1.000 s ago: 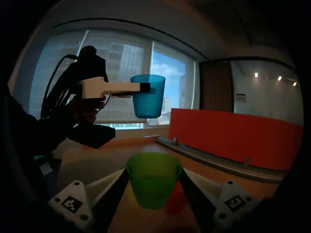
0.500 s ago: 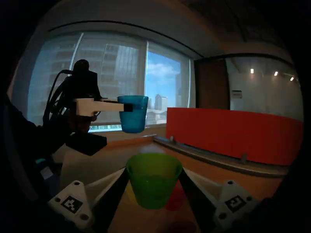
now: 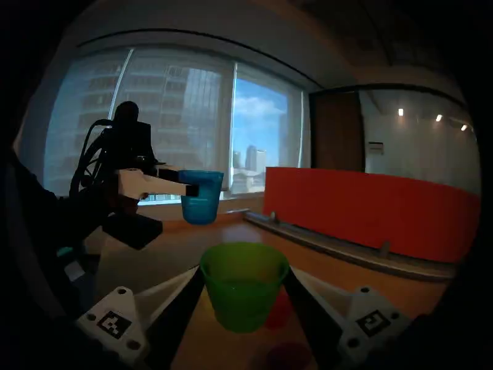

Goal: Pour water

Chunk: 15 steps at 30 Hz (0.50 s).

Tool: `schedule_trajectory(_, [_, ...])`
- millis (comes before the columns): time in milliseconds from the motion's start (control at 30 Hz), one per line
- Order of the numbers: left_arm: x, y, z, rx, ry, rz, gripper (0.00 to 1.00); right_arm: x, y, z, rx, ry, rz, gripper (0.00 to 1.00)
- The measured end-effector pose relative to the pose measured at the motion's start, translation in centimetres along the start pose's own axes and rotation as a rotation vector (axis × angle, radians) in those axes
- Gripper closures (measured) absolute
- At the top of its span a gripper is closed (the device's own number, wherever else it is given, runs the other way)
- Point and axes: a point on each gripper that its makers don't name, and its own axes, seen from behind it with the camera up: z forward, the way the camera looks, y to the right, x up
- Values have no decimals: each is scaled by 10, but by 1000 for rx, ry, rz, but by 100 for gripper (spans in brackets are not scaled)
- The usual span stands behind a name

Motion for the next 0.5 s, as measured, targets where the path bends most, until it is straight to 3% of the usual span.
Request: schedule_trajectory(500, [-47, -5, -20, 21, -88, -2, 15, -18, -8, 1, 24, -46, 5, 9])
